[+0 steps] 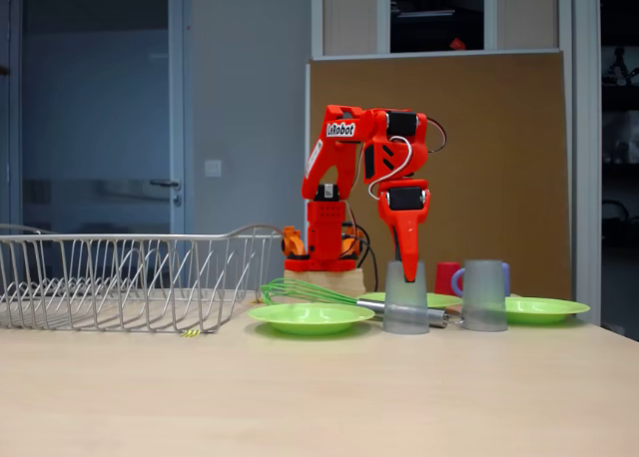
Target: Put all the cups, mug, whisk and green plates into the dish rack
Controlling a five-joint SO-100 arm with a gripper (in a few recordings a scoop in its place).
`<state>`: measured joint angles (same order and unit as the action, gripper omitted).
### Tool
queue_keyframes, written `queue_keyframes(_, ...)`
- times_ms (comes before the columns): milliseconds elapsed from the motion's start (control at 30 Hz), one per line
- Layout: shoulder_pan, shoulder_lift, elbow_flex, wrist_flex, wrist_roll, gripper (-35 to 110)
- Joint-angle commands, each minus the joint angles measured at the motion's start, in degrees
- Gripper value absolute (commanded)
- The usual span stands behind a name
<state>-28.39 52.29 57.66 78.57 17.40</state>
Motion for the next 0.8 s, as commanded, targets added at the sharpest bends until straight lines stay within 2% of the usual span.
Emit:
queue_keyframes(0, -0.88, 0.09, -2.37, 0.7, -0.53, 5)
queue_keyframes(267, -2.11, 4.57, -11.43, 9.49, -2.9, 0)
queue_keyframes(467, 0.62, 17.93, -9.23, 12.13, -13.89, 0)
queue_keyframes(633, 8.26, 35.33, -0.26, 10.63, -26.81, 0)
queue_keyframes(767, 21.27, 44.12, -1.41, 14.15, -37.79, 0)
